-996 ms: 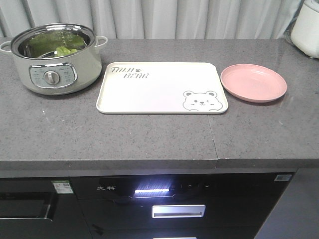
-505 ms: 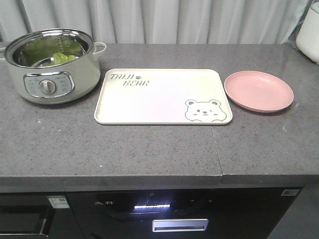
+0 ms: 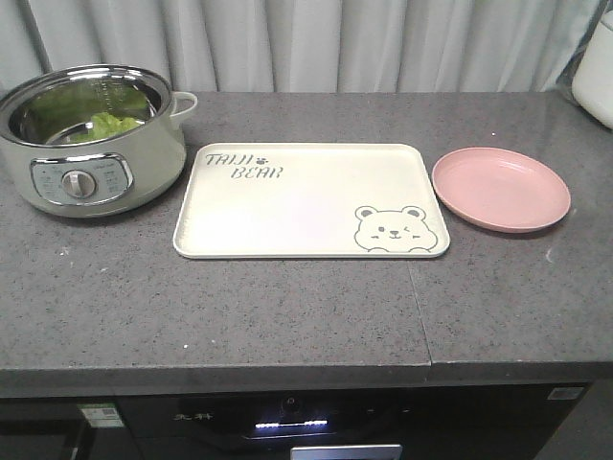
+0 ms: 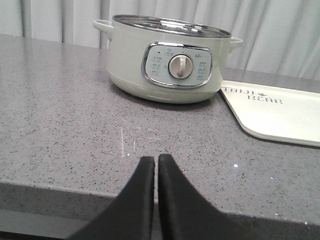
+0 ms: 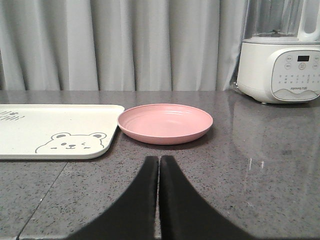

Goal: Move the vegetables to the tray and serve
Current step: 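Drive closer and stop facing the pot, tray and pink plate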

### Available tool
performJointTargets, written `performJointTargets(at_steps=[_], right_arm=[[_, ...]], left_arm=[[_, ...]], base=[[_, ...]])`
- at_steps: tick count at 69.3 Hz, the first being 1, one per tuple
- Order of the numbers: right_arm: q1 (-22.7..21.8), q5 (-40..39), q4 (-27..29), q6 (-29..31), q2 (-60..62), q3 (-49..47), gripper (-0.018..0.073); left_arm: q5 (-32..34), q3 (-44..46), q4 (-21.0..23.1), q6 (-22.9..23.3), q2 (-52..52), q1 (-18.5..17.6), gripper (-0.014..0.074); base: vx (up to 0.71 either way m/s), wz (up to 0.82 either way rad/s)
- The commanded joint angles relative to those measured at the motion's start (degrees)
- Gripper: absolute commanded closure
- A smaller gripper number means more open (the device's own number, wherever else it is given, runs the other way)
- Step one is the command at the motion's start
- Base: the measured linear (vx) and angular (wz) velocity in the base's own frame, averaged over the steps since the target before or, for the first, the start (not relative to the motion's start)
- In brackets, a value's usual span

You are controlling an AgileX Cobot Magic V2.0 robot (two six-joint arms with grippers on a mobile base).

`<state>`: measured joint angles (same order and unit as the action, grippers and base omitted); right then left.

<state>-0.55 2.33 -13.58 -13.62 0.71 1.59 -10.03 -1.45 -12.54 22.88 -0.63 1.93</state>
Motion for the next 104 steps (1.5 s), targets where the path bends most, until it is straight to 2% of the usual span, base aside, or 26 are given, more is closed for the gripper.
performJointTargets(at_steps=[1,104], right_arm=[[-0.3,-4.1,-0.7,0.3,0.4,0.9,0.0561],[-0.3,-4.0,-0.7,0.3,0.4,0.9,0.0561]], left_arm=[[3.8,-1.5,0.4,0.5,-0.9,-0.1,0.0602],[3.8,-1.5,0.4,0.5,-0.9,-0.1,0.0602]], base=[[0.06,0.00],[0.04,-0.01]])
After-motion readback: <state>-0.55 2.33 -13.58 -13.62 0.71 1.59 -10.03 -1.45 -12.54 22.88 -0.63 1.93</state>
